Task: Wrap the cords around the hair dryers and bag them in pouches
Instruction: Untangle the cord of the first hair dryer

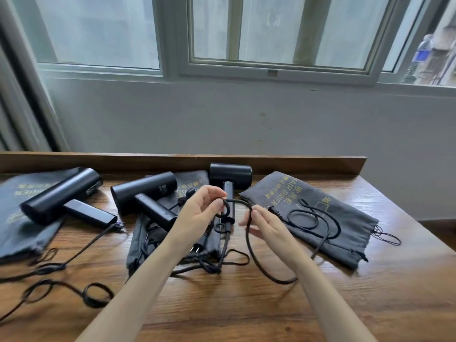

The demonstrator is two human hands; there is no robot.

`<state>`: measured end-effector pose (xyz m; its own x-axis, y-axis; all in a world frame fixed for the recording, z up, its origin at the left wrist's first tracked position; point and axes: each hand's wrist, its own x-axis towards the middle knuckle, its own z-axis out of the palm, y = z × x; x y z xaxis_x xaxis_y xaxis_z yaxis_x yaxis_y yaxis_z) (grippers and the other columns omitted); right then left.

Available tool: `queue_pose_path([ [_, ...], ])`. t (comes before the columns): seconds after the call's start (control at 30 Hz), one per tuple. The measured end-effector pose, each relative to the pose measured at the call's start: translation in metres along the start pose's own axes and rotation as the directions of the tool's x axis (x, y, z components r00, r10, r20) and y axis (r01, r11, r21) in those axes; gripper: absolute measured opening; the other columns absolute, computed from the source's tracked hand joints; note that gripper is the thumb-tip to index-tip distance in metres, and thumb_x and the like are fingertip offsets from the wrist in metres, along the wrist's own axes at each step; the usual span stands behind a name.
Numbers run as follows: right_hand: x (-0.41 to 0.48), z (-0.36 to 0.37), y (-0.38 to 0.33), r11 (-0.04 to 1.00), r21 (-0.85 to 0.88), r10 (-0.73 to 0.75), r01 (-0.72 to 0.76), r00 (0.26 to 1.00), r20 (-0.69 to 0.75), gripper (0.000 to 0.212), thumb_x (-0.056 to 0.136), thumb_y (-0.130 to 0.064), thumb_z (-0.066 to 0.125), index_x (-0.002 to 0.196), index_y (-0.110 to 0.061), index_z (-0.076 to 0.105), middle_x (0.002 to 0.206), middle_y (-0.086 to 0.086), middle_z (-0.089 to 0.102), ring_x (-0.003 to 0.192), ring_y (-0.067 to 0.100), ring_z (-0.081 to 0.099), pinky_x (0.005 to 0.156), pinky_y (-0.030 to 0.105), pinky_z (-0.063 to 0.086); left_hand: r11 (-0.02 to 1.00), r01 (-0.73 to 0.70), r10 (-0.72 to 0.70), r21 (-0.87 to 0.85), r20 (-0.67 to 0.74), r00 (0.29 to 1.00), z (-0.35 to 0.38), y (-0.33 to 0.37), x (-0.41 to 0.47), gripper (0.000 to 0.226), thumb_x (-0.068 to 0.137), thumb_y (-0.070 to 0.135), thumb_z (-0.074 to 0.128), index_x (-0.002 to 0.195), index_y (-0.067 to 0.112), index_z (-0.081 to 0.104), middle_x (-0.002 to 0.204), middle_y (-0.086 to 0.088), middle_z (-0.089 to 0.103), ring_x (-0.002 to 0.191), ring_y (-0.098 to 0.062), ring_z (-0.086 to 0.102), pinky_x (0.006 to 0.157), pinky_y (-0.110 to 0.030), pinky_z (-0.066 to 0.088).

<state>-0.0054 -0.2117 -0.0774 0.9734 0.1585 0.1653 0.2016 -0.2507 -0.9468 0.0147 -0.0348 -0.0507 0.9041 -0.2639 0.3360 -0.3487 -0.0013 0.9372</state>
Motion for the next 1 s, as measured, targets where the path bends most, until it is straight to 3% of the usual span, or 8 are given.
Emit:
queue_pose_path([
  [0.1,-0.008,0.003,-0.005,0.941,0.326,0.083,-0.093,0.996,0.044,0.03,0.102,-0.024,0.029,0.079,-0.013,0.044,0.059,-0.003,0.042,0.049,0.009,0.044,0.052,0.022,0.047,0.999,0.034,-0.035,-0.024,-0.022,0.999,0.002,-0.006,-0.005,0.01,0.092,0.004,0.049,0.093,0.013,0.055,0.079,-0.001,0.057,0.074,-0.007,0.056,0.077,-0.019,0.048],
  [0.17,-0.01,0.003,-0.002,0.957,0.264,0.115,-0.119,0.993,0.028,0.03,0.102,-0.025,0.029,0.078,-0.014,0.043,0.053,-0.008,0.029,0.041,0.005,0.025,0.037,0.015,0.026,0.999,0.039,-0.04,-0.031,-0.034,0.999,0.003,-0.009,-0.008,0.011,0.092,0.003,0.05,0.09,0.013,0.055,0.08,-0.003,0.056,0.074,-0.011,0.055,0.074,-0.022,0.049],
  [0.3,-0.014,-0.001,0.006,0.962,-0.274,-0.035,0.013,0.997,-0.075,0.033,0.098,-0.023,0.041,0.067,-0.019,0.049,0.052,-0.007,0.035,0.047,0.006,0.032,0.047,0.019,0.026,0.997,0.066,-0.065,0.028,-0.019,0.998,0.003,-0.01,-0.012,0.016,0.092,0.002,0.051,0.085,0.016,0.055,0.077,0.001,0.053,0.073,-0.007,0.054,0.067,-0.021,0.052],
  [0.4,-0.017,-0.004,0.008,0.901,-0.428,-0.107,0.076,0.993,-0.049,0.033,0.096,-0.023,0.048,0.063,-0.024,0.052,0.054,-0.006,0.039,0.053,0.006,0.035,0.054,0.024,0.027,0.99,0.112,-0.111,0.087,-0.018,0.994,0.005,-0.008,-0.01,0.019,0.092,0.001,0.05,0.083,0.017,0.054,0.076,-0.001,0.054,0.073,-0.009,0.055,0.066,-0.024,0.054],
  [0.6,-0.017,0.008,0.004,0.878,-0.455,-0.156,0.15,0.987,0.024,0.024,0.095,-0.015,0.05,0.076,-0.015,0.065,0.064,-0.017,0.055,0.065,-0.01,0.05,0.063,0.011,0.035,0.974,0.172,-0.173,0.145,-0.005,0.985,0.017,-0.011,-0.014,0.005,0.088,0.009,0.06,0.086,0.008,0.064,0.085,-0.012,0.067,0.071,-0.01,0.061,0.065,-0.027,0.057],
  [0.7,-0.018,0.014,0.005,0.915,-0.381,-0.115,0.131,0.991,0.065,0.022,0.092,-0.029,0.045,0.08,-0.024,0.062,0.061,-0.021,0.057,0.067,-0.006,0.052,0.063,0.015,0.035,0.962,0.208,-0.209,0.177,-0.009,0.978,0.019,-0.018,-0.015,0.007,0.088,0.014,0.061,0.085,0.011,0.066,0.092,-0.019,0.066,0.075,-0.015,0.061,0.061,-0.023,0.054],
  [0.8,-0.017,0.02,0.005,0.933,-0.333,-0.133,0.134,0.991,0.023,0.03,0.087,-0.047,0.045,0.089,-0.024,0.065,0.075,-0.002,0.067,0.069,0.009,0.056,0.064,0.03,0.04,0.965,0.131,-0.132,0.228,-0.012,0.991,0.021,-0.019,-0.013,0.007,0.089,0.016,0.059,0.085,0.014,0.065,0.083,-0.006,0.065,0.07,-0.007,0.06,0.06,-0.02,0.053],
  [1.0,-0.008,0.018,0.0,0.945,-0.317,-0.091,0.076,0.995,-0.032,0.031,0.098,-0.02,0.044,0.07,-0.029,0.052,0.053,-0.017,0.051,0.054,-0.002,0.045,0.055,0.016,0.03,0.928,-0.033,0.09,0.372,-0.136,0.987,0.015,-0.013,-0.016,0.012,0.088,0.015,0.061,0.076,0.012,0.061,0.061,0.01,0.059,0.057,0.004,0.055,0.059,-0.009,0.041],
])
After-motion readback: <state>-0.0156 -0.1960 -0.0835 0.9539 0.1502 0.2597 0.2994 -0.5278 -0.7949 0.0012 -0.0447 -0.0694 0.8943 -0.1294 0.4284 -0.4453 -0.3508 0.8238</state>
